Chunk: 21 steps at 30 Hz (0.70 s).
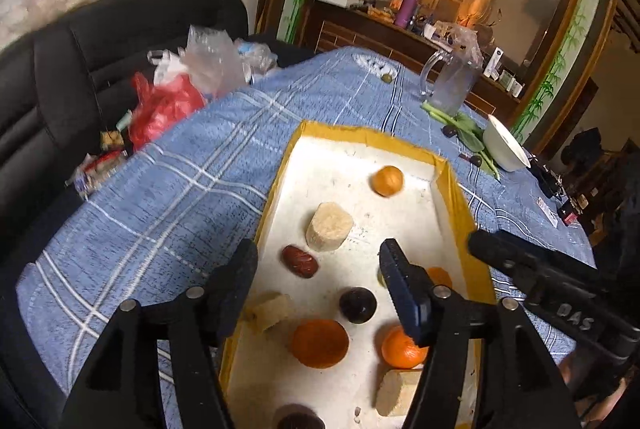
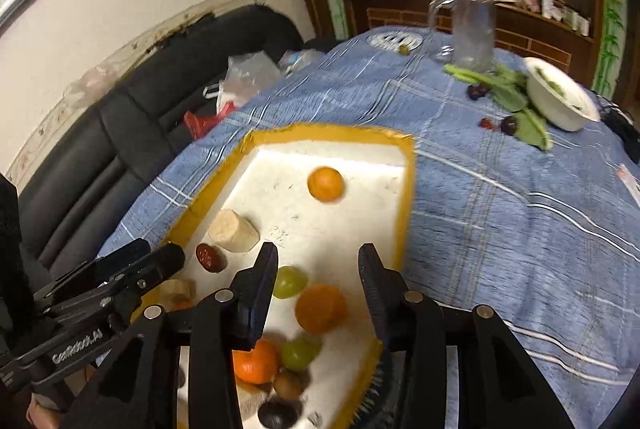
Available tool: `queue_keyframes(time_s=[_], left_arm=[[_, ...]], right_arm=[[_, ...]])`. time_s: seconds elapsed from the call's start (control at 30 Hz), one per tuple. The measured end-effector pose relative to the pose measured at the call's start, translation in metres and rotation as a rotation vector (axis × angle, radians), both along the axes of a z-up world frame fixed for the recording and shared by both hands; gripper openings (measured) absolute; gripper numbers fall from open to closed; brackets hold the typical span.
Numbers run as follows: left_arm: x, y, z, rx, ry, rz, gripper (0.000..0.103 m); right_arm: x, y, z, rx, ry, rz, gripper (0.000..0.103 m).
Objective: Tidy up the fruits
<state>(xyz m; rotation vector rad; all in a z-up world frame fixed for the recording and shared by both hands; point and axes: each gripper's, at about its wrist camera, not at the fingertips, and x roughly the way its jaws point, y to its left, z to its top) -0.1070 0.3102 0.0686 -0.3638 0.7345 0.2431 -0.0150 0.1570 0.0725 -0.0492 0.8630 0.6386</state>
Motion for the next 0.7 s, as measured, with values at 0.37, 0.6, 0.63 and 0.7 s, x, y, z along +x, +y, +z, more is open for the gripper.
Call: queue_keyframes(time_s=[0.37,0.6,0.63,0.7], left_arm=[[-0.059,-0.061,0.059,0.291,-0.259,0.133,0.103],[-0.103,-0.078,0.085,0.318,-0.401,0.263,0.103],[-0.102,-0.077,0.085,0.303,-0.368,0.257,0.103],[-0.097,-0.078,0.083,0.268,-0.334,0.209,0.103]], right_arm=[[-0.065,-0.066,0.022,0.029,-0.158,-0.160,0.065],[-0.097,-0.088,0.025,0.059,-0.177,-0.188,0.066],[-0.101,-0.091,0.025,0.069,-0.177,-0.189,0.067],[-0.109,-0.095,0.025,0.078,-0.179,-0.191,0.068]])
